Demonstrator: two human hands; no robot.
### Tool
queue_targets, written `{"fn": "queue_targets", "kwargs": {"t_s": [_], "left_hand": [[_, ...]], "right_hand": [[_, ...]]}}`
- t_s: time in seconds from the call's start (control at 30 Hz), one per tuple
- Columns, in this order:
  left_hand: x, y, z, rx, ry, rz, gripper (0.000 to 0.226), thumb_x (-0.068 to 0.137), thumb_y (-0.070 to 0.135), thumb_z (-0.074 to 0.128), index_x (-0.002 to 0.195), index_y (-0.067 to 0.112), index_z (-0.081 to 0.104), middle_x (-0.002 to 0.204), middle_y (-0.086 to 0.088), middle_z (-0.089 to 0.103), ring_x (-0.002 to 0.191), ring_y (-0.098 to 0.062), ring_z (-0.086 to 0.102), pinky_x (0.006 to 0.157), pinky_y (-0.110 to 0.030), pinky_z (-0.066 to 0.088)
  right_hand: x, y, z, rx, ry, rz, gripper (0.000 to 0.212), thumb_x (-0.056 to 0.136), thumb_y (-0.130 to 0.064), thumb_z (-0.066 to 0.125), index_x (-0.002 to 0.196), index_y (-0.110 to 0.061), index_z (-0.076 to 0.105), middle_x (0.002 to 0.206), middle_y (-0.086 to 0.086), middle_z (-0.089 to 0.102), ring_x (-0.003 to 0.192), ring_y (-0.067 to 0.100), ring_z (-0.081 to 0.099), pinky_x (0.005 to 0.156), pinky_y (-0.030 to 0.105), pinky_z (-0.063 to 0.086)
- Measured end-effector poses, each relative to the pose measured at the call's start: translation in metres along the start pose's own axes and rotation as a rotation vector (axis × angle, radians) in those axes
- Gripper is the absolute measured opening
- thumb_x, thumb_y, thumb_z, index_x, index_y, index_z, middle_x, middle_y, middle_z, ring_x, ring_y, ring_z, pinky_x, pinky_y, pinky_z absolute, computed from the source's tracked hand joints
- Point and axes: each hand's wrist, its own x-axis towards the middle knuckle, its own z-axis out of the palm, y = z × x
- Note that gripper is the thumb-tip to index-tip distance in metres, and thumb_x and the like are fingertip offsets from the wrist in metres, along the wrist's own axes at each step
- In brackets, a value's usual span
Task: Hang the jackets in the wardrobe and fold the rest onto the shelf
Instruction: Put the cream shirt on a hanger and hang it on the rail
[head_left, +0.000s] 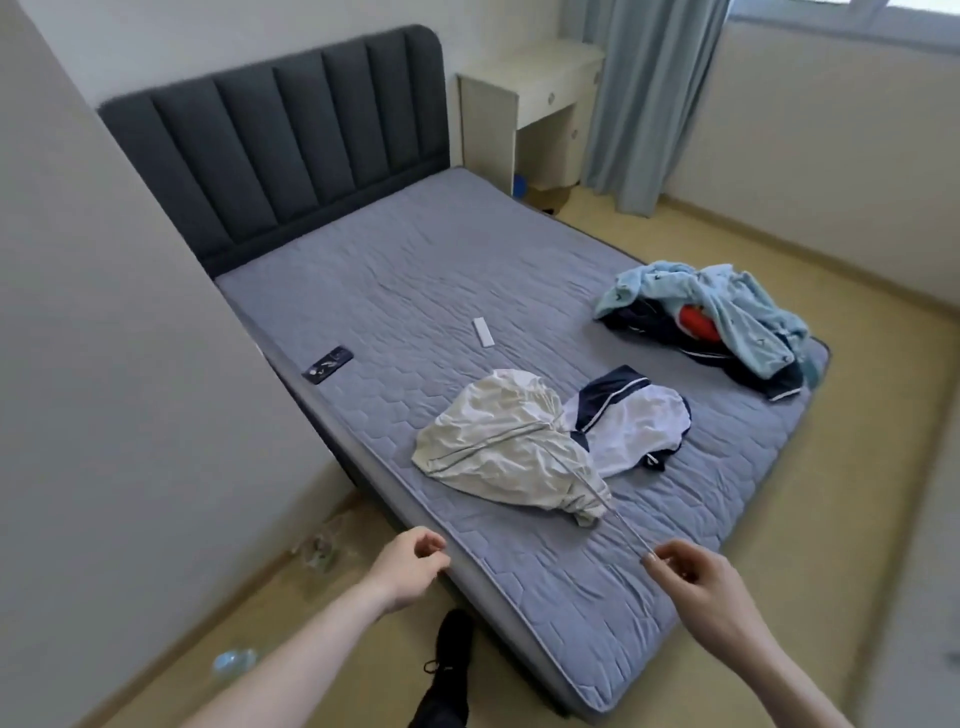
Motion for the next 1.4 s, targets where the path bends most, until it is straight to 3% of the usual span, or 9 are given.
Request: {"fn": "queue_targets", "kwargs": {"t_s": [0.13, 0.43, 0.57, 0.83, 1.03, 1.13, 1.23, 1.33, 1.4], "left_hand": [[0.115, 0.026, 0.006, 0.238, -0.121, -0.025, 0.022, 0.089, 0.029, 0.069, 0.109, 0.020, 0.072, 0.110, 0.000, 0.072, 0.100, -0.018, 0.068, 0.091, -0.029, 0.054], [0.352, 0.013, 0.043, 0.708, -0.326, -0.014, 0.037, 0.091, 0.042, 0.056, 0.125, 0.028, 0.062, 0.145, 0.001, 0.038, 0.122, -0.027, 0.057, 0.098, -0.034, 0.047], [0.428, -0.017, 0.089, 0.783, -0.418, 0.008, 0.049, 0.093, 0.039, 0.053, 0.141, 0.034, 0.054, 0.168, -0.001, 0.012, 0.153, -0.027, 0.019, 0.115, -0.043, 0.039], [0.506, -0.062, 0.169, 1.012, -0.532, 0.030, 0.064, 0.092, 0.022, 0.054, 0.153, 0.039, 0.046, 0.167, -0.008, -0.031, 0.156, -0.032, -0.022, 0.128, -0.052, 0.006], [0.515, -0.067, 0.168, 1.056, -0.460, 0.089, 0.073, 0.097, 0.026, 0.050, 0.162, 0.009, 0.020, 0.170, 0.001, 0.012, 0.157, -0.023, 0.008, 0.127, -0.054, 0.000], [0.505, -0.053, 0.137, 0.941, -0.455, 0.122, 0.057, 0.104, 0.036, 0.050, 0.154, 0.013, 0.038, 0.161, 0.006, 0.034, 0.150, -0.016, 0.032, 0.127, -0.054, -0.003], [0.480, -0.034, 0.097, 0.816, -0.519, 0.070, 0.036, 0.106, 0.040, 0.049, 0.135, 0.020, 0.057, 0.148, 0.006, 0.053, 0.140, -0.018, 0.047, 0.127, -0.051, 0.006], [0.438, -0.007, 0.053, 0.566, -0.614, 0.029, 0.027, 0.107, 0.031, 0.048, 0.118, 0.029, 0.072, 0.134, 0.010, 0.066, 0.116, -0.011, 0.061, 0.107, -0.023, 0.040], [0.401, 0.019, 0.025, 0.400, -0.659, -0.013, 0.029, 0.107, 0.027, 0.048, 0.122, 0.029, 0.073, 0.134, 0.015, 0.063, 0.112, -0.002, 0.061, 0.092, -0.009, 0.041]], "right_hand": [[0.073, 0.013, 0.016, 0.044, 0.078, 0.156, 0.019, 0.094, -0.026, 0.075, 0.077, -0.018, 0.072, 0.056, -0.002, 0.056, 0.052, 0.007, 0.046, 0.060, 0.033, 0.036], [0.219, 0.081, 0.112, 0.120, 0.277, 0.448, 0.018, 0.093, -0.019, 0.075, 0.076, -0.018, 0.071, 0.066, -0.001, 0.066, 0.063, 0.018, 0.057, 0.065, 0.035, 0.045], [0.256, 0.125, 0.161, 0.160, 0.382, 0.536, 0.018, 0.090, -0.010, 0.076, 0.075, -0.018, 0.070, 0.065, -0.002, 0.068, 0.064, 0.019, 0.059, 0.059, 0.017, 0.043], [0.278, 0.175, 0.216, 0.146, 0.480, 0.636, 0.014, 0.088, -0.012, 0.078, 0.079, -0.021, 0.071, 0.072, -0.001, 0.070, 0.069, 0.023, 0.061, 0.066, 0.019, 0.045], [0.288, 0.177, 0.225, 0.182, 0.527, 0.674, 0.013, 0.090, -0.012, 0.077, 0.081, -0.020, 0.070, 0.079, 0.002, 0.072, 0.076, 0.021, 0.064, 0.070, 0.028, 0.048], [0.284, 0.159, 0.218, 0.228, 0.544, 0.665, 0.015, 0.090, -0.006, 0.077, 0.082, -0.018, 0.071, 0.079, 0.006, 0.071, 0.066, 0.018, 0.060, 0.064, 0.012, 0.046], [0.275, 0.133, 0.205, 0.267, 0.542, 0.651, 0.017, 0.090, -0.004, 0.077, 0.081, -0.018, 0.072, 0.081, 0.006, 0.073, 0.068, 0.013, 0.061, 0.065, 0.012, 0.046], [0.262, 0.103, 0.192, 0.223, 0.488, 0.636, 0.015, 0.088, -0.010, 0.079, 0.082, -0.021, 0.070, 0.084, 0.002, 0.074, 0.080, 0.023, 0.066, 0.072, 0.027, 0.049], [0.249, 0.080, 0.183, 0.151, 0.393, 0.591, 0.020, 0.086, -0.013, 0.081, 0.087, -0.025, 0.065, 0.085, -0.003, 0.071, 0.076, 0.018, 0.065, 0.070, 0.032, 0.049]]}}
